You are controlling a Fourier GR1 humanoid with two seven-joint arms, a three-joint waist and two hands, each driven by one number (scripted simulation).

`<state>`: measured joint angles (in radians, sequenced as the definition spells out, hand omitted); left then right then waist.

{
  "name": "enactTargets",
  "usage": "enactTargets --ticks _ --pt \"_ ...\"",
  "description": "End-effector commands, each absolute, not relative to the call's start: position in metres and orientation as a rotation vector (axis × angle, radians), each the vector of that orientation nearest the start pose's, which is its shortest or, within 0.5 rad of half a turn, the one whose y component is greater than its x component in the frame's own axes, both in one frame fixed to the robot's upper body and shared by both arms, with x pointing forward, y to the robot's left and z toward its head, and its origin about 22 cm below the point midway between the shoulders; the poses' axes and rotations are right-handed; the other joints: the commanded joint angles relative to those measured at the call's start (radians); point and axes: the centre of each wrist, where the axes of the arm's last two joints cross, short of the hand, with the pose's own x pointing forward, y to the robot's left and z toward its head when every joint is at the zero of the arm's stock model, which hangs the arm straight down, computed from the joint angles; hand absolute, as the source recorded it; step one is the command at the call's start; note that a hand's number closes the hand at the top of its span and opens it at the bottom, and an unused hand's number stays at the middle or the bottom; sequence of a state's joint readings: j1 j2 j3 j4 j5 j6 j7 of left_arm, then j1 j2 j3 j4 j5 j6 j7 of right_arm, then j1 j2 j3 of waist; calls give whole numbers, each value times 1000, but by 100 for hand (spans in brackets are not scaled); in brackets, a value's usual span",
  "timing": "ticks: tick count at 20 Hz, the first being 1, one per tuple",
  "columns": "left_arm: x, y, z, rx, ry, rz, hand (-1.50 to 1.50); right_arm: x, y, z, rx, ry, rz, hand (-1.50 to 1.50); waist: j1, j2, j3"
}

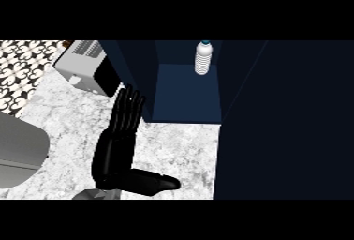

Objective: Pick up the bottled water, place it into the cabinet and close the cabinet

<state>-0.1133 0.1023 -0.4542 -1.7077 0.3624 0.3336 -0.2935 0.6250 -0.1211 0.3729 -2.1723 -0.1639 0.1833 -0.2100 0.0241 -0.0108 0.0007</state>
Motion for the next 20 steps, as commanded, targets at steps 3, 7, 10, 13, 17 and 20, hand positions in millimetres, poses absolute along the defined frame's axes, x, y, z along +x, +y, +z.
enactTargets --ticks 3,7,10,13,17,20 --pt "171 152 68 -435 -1932 136 -150 92 -206 68 461 -1701 274 150 -5 4 -1" --pt "156 177 86 -382 -1960 165 -150 87 -195 65 543 -1654 460 150 -7 4 -1" --pt "128 194 84 -349 -1971 175 -150 86 -190 80 609 -1655 533 150 3 3 -2" --pt "120 218 91 -295 -1989 200 -150 82 -186 82 649 -1657 572 150 -7 5 -2" --pt "103 238 97 -300 -1999 211 -150 81 -161 100 648 -1697 616 150 7 6 -3" --pt "93 249 87 -296 -1985 241 -150 71 -157 113 640 -1701 642 150 5 4 -5"
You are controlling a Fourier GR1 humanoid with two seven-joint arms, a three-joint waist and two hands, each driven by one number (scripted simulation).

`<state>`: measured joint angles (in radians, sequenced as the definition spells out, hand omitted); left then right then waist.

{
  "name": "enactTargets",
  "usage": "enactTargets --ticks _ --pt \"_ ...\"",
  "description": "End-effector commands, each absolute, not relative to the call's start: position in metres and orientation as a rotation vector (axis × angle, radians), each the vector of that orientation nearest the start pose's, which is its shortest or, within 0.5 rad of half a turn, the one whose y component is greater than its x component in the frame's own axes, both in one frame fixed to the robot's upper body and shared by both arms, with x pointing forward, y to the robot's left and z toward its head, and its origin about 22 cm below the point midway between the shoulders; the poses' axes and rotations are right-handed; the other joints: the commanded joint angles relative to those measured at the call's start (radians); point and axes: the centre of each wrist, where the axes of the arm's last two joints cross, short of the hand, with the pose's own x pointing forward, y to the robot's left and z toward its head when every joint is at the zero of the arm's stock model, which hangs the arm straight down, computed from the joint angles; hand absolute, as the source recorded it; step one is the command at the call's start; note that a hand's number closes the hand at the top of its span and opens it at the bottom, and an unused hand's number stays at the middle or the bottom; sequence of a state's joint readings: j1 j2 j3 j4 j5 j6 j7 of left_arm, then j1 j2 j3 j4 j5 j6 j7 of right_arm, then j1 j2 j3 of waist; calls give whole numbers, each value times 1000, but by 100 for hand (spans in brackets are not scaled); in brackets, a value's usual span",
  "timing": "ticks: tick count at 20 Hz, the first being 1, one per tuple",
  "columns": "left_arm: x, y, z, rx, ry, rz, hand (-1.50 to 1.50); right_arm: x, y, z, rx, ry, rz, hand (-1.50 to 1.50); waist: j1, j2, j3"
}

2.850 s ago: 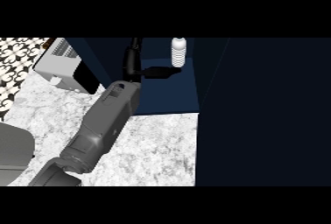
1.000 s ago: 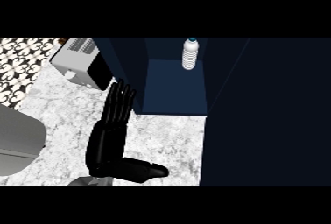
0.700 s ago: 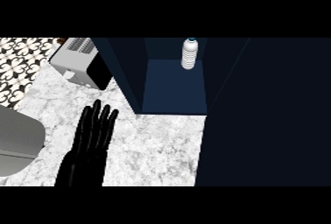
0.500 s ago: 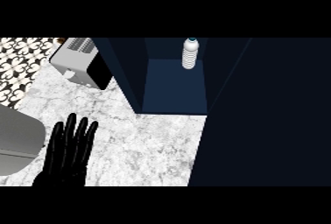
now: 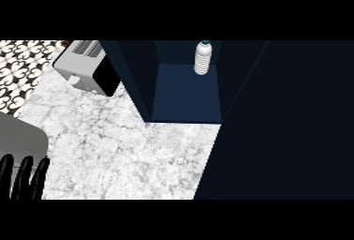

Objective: Pick up the bottled water, place it into the cabinet and close the cabinet

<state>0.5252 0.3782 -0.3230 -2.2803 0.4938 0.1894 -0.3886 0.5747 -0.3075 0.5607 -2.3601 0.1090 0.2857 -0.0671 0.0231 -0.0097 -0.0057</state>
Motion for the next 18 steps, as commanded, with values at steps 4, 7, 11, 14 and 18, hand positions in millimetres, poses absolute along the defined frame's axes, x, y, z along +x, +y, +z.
enactTargets --ticks 4,7,11,14,18 --pt "88 265 86 -306 -1985 238 -150 79 -140 105 661 -1706 659 150 14 4 2" --pt "78 270 96 -317 -1967 241 -150 82 -140 108 676 -1690 652 150 26 6 2" --pt "75 277 97 -352 -1975 209 -150 97 -136 110 686 -1686 583 150 43 13 2" --pt "72 291 92 -338 -1984 213 -150 104 -132 115 688 -1676 554 150 53 12 0" --pt "65 305 101 -333 -1985 208 -150 125 -115 121 695 -1676 543 150 47 13 2"
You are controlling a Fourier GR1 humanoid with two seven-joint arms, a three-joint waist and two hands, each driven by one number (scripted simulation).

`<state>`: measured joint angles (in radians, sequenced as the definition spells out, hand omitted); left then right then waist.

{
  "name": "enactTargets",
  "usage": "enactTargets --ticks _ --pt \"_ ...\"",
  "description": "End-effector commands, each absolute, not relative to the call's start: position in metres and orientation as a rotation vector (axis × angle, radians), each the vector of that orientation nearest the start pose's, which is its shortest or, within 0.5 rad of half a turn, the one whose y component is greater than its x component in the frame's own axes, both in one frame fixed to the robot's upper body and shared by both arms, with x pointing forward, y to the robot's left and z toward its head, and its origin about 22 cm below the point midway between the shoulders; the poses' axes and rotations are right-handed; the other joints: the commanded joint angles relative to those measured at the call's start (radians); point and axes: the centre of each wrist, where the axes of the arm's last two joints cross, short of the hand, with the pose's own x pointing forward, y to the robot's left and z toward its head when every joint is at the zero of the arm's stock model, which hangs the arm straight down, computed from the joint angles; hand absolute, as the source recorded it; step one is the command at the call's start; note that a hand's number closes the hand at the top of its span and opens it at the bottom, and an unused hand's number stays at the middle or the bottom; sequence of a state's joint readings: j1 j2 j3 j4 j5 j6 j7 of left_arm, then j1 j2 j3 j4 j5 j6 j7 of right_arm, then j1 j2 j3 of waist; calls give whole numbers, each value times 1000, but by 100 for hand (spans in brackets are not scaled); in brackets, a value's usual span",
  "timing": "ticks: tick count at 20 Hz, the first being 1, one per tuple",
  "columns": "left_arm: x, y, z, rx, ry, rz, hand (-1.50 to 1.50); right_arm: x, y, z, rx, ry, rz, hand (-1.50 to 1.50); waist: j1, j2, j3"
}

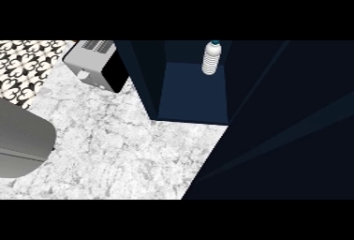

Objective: Pick up the bottled water, place it into the cabinet and close the cabinet

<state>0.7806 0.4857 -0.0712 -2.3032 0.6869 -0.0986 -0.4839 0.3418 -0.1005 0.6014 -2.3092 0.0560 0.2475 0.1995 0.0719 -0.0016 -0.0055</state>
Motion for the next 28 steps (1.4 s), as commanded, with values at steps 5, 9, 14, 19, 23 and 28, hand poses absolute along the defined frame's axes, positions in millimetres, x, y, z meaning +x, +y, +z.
enactTargets --ticks 5,9,14,19,23,28 --pt "53 320 97 -328 -1997 243 -150 162 -97 140 682 -1636 510 150 -15 5 3" --pt "40 339 101 -338 -1986 245 -150 206 -85 138 679 -1621 448 150 -22 4 5" --pt "32 361 92 -298 -2011 245 -150 262 -85 144 741 -1607 353 150 -27 6 5" --pt "10 359 107 -304 -1994 267 -150 311 -98 168 755 -1607 347 150 -30 3 6" --pt "5 361 104 -286 -2005 278 -150 330 -114 165 736 -1574 376 150 -47 1 6" --pt "6 372 116 -296 -1999 266 -150 363 -107 150 714 -1566 458 150 -42 5 6"
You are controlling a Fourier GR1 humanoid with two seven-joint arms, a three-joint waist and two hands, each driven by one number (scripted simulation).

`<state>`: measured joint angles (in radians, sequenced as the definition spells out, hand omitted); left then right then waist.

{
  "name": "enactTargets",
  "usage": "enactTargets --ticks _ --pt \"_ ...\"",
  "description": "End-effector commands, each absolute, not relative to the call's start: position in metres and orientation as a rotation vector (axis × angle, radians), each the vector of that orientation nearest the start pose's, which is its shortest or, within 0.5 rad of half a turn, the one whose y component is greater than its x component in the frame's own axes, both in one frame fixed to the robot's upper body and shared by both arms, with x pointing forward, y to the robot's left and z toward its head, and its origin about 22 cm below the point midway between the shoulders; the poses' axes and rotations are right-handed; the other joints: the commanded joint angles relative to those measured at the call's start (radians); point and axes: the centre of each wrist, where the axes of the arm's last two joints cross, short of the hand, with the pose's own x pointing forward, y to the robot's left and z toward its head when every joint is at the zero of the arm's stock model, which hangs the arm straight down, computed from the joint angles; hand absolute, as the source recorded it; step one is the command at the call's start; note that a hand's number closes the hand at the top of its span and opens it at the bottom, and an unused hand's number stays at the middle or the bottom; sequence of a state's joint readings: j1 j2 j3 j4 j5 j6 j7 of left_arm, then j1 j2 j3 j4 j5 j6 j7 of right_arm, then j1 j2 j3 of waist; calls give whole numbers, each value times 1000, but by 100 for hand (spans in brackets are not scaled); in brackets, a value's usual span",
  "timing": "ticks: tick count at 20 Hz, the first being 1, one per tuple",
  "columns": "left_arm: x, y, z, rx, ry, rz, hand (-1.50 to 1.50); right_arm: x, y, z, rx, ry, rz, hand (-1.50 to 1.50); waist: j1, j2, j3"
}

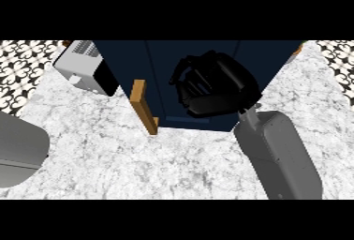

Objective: Pick up the bottled water, place it into the cabinet and close the cabinet

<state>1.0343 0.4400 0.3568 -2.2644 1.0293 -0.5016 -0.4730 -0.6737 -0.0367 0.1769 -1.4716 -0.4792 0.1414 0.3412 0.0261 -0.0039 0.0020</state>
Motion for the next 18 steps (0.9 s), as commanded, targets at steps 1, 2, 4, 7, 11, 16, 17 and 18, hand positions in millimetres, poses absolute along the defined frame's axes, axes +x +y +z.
enactTargets --ticks 1,2,4,7,11,16,17,18 --pt "8 371 104 -298 -2000 257 -150 371 -117 162 744 -1572 445 150 0 7 -2" --pt "9 363 107 -309 -2010 283 -150 366 -90 166 743 -1559 449 150 -1 6 -2" --pt "14 374 112 -315 -2002 263 -150 376 -95 146 744 -1560 467 150 3 9 -2" --pt "13 376 110 -346 -1984 264 -150 387 -96 176 746 -1551 475 150 4 9 -2" --pt "8 381 108 -351 -1975 251 -150 385 -75 176 775 -1540 448 150 23 10 -3" --pt "11 375 110 -358 -1967 270 -150 386 -77 186 861 -1501 487 150 18 12 -2" --pt "6 377 113 -372 -1968 240 -150 385 -77 170 848 -1506 499 150 34 12 -2" --pt "12 365 121 -379 -1973 239 -150 384 -76 171 846 -1514 492 150 29 15 -1"
